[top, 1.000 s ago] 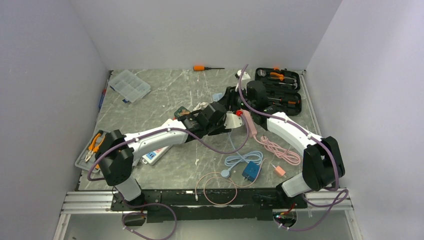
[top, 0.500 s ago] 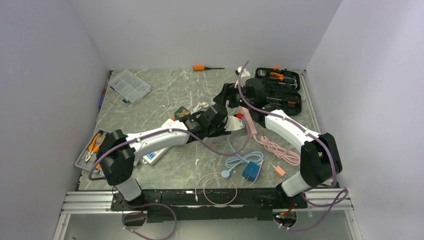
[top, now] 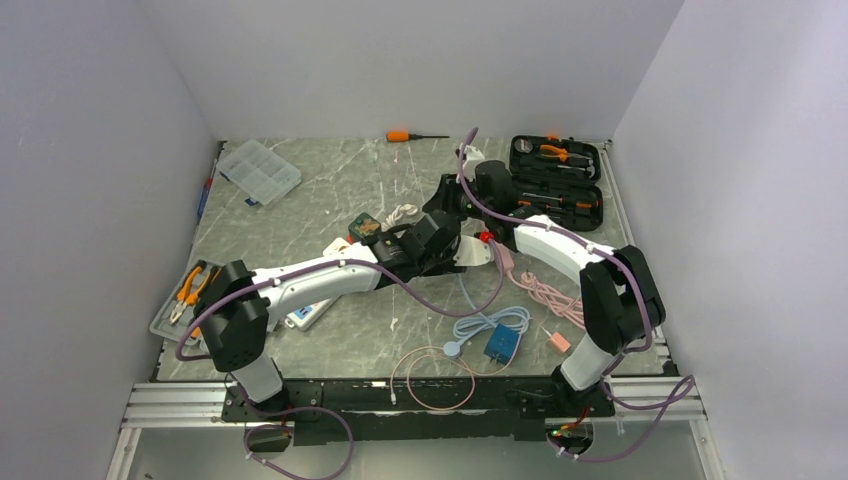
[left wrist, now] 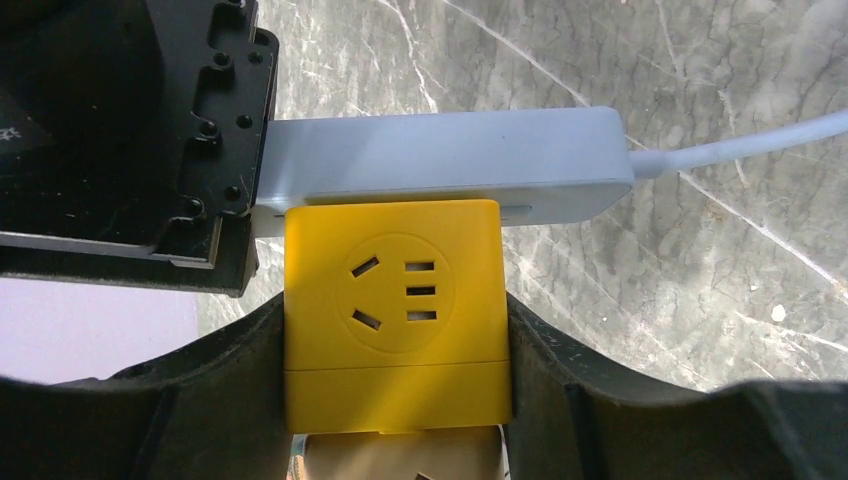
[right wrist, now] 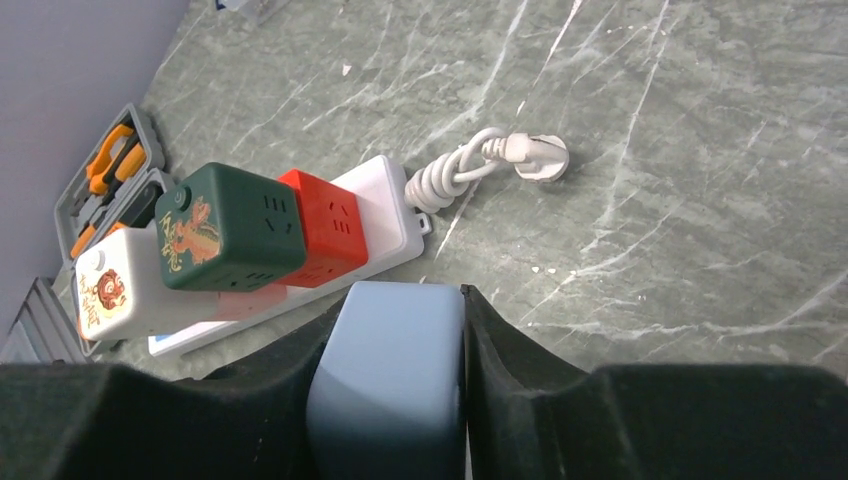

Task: Pull the plug off the socket
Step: Remove the plug from the socket, then place the plug at the center of the board.

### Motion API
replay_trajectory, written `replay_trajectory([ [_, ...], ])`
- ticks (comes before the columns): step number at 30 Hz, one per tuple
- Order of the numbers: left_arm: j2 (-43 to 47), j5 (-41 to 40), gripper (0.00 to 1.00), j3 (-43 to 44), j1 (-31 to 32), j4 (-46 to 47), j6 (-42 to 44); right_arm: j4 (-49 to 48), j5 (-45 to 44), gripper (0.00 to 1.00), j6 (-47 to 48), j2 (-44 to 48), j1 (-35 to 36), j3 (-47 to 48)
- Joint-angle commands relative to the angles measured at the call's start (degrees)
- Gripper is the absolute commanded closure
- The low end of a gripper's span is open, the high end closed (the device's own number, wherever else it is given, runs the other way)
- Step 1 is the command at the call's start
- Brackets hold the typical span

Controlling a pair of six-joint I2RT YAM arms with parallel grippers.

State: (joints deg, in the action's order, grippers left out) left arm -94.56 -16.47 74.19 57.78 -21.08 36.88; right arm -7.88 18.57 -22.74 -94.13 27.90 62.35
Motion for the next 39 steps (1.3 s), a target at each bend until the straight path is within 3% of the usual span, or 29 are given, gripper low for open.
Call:
replay_trajectory([
  [1,3.0,-1.4,1.0,3.7,0.5,4.4,1.8,-1.9,1.0,0.62,0.2,-0.1,0.0,1.2],
  [3,3.0,-1.3,1.0,3.8,0.5,4.4,2.1,-1.7,0.6,0.67,0.6,-0.2,0.0,0.5],
  [10,2.5,0.5,1.0,5.6,0.5,1.5,3.1,1.7,-3.0,1.0,4.7,-0.3,0.0,1.5],
  [25,7.2,-2.9,1.0,2.1,-0.3,-3.7,2.7,1.4,-12.2,1.0,11.2,-1.8,-4.3,-1.0],
  [33,11.4,-2.3,1.0,-1.1,-1.0,-4.8,2.1,-1.3,-8.1,1.0,9.1,-2.6,-7.4,-2.1],
  [39,10.1,5.6,1.0,5.3,-2.2,-13.5,1.3,-3.6,2.5,0.99,6.2,-9.3,-7.4,2.1],
])
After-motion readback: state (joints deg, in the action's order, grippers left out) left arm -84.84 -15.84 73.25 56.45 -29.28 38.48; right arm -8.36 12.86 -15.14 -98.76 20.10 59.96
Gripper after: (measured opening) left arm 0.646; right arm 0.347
